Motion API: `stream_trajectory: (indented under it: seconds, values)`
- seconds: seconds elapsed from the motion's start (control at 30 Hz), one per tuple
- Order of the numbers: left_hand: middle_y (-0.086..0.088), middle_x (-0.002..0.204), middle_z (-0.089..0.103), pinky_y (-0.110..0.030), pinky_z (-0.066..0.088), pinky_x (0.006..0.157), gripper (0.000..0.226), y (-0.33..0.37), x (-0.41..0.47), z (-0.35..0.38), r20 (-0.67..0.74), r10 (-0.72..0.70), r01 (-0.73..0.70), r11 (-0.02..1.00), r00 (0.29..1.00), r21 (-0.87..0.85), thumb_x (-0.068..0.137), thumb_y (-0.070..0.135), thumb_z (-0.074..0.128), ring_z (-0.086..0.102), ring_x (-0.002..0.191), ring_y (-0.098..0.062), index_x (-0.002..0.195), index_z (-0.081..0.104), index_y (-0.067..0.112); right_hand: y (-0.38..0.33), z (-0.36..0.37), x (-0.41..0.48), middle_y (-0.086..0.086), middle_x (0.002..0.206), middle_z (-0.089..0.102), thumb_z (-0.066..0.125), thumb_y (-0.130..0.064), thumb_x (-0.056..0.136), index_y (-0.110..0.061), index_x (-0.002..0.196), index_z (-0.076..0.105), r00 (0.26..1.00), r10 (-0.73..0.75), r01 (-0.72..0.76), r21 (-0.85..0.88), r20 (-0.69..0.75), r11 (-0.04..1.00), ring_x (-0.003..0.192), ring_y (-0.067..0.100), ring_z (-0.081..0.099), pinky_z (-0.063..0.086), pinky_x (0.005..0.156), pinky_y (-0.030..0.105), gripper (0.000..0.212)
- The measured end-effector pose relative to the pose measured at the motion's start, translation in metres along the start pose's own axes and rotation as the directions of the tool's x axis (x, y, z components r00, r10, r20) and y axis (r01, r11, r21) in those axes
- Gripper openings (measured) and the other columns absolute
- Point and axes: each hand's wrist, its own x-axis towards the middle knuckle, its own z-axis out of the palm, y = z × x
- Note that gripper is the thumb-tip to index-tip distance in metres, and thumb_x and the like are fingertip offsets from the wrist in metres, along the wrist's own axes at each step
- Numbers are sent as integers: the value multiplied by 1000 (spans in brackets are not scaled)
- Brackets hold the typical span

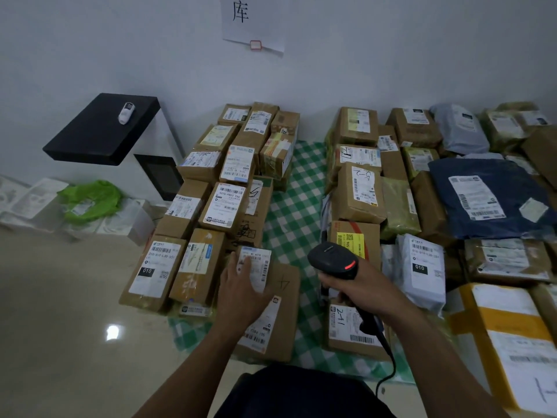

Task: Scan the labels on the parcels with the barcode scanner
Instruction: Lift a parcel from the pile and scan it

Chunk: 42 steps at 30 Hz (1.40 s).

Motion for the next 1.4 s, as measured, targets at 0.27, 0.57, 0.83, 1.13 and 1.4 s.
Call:
stream_trajectory:
  seconds: [0.27,0.57,0.83,1.13,1.4]
  values:
    - [-11,171,-3,-48,4,129,89,37,-4,6,-27,133,-133,991,991,10,93,28,70,-13,157,-29,163,14,20,20,-24,-20,-6,82,77,78,-38,92,-36,118,68,990,81,-72,81,-113,994,57,5,62,49,58,24,28]
    - [20,110,63,-29,55,87,26,123,-1,51,237,218,-96,894,947,-437,92,46,74,61,98,1,111,58,39,49,-51,-52,-1,74,73,81,-37,88,-22,105,73,937,224,-167,217,-270,962,58,9,62,49,60,28,25]
    - [-1,114,74,-46,57,97,31,129,33,97,424,158,224,659,892,-718,90,13,78,69,114,-26,113,63,28,64,-50,-62,2,85,79,83,-31,88,-26,104,75,899,300,-218,269,-320,938,61,8,66,53,63,24,19]
    - [-7,129,68,-41,61,91,62,106,23,80,395,123,239,623,910,-745,90,23,79,72,107,-19,144,49,27,65,-52,-55,2,76,76,80,-31,91,-26,106,73,911,259,-192,226,-320,955,59,6,65,51,64,29,17]
    - [16,127,60,-27,53,96,54,83,25,56,265,211,43,700,941,-713,95,23,72,59,119,-7,143,50,33,55,-49,-44,-4,87,80,78,-30,93,-30,114,68,931,210,-167,165,-299,972,67,10,69,52,59,22,23]
